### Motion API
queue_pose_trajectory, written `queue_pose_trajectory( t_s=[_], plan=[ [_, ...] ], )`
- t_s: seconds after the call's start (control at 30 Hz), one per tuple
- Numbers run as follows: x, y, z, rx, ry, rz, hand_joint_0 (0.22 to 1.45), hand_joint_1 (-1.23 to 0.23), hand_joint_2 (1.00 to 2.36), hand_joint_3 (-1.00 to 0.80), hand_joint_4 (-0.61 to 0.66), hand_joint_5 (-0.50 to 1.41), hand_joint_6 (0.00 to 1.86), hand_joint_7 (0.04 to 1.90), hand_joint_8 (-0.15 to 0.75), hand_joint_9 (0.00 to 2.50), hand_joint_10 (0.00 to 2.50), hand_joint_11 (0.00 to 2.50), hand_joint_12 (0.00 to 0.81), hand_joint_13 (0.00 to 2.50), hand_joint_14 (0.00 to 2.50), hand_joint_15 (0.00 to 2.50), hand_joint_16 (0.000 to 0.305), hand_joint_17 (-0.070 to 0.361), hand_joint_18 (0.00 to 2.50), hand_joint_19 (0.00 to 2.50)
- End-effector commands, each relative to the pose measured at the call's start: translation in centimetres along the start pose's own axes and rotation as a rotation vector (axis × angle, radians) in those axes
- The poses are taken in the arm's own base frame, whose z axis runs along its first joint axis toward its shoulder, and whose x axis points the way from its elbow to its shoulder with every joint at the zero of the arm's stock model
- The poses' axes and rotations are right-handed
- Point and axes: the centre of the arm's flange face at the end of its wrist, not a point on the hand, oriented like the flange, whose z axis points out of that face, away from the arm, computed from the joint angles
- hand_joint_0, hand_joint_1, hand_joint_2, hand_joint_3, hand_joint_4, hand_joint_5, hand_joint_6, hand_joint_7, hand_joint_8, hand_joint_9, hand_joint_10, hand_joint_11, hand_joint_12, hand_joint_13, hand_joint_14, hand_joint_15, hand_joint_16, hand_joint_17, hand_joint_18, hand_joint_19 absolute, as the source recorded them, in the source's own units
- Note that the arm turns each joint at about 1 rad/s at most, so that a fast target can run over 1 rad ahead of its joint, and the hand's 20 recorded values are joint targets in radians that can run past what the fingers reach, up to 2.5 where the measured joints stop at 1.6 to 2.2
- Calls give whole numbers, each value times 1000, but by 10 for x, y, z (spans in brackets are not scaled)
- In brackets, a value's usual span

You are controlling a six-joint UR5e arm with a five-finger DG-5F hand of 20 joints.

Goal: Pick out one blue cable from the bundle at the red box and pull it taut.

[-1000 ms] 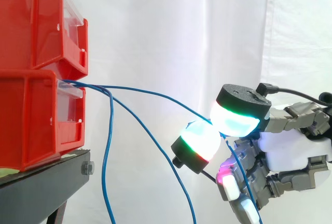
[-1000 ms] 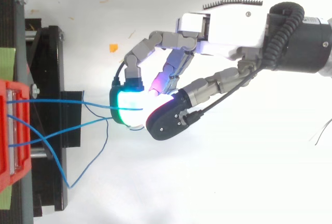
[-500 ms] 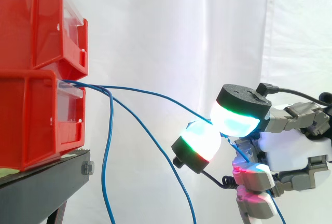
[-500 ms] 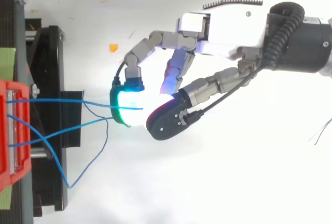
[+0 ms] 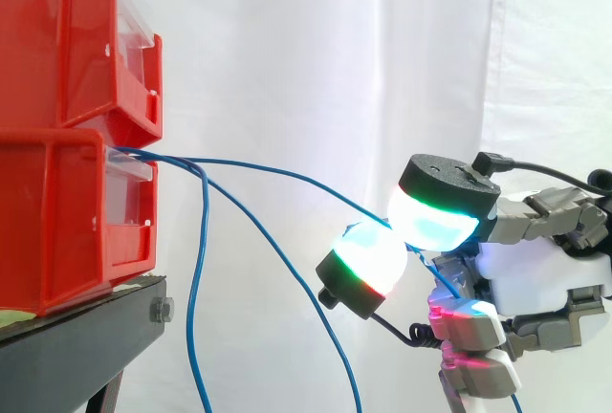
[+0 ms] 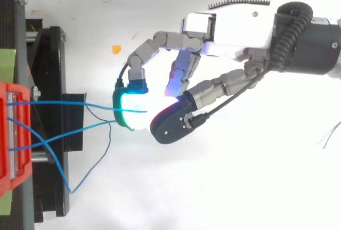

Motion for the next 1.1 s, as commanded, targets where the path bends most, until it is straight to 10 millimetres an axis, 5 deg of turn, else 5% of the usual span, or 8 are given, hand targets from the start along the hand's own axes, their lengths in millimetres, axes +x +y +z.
queue_pose_trajectory(
  t_s=[0.0,1.07],
  plan=[
    [0,1,0,-3,0,1,614,-723,1016,-266,-182,-56,856,991,188,1291,26,809,295,1233,29,920,43,97,865,751],
    [0,0,0,0,0,0,614,-730,1015,-263,-187,-56,854,991,190,1270,26,733,312,1169,28,786,44,99,830,714]
  ],
)
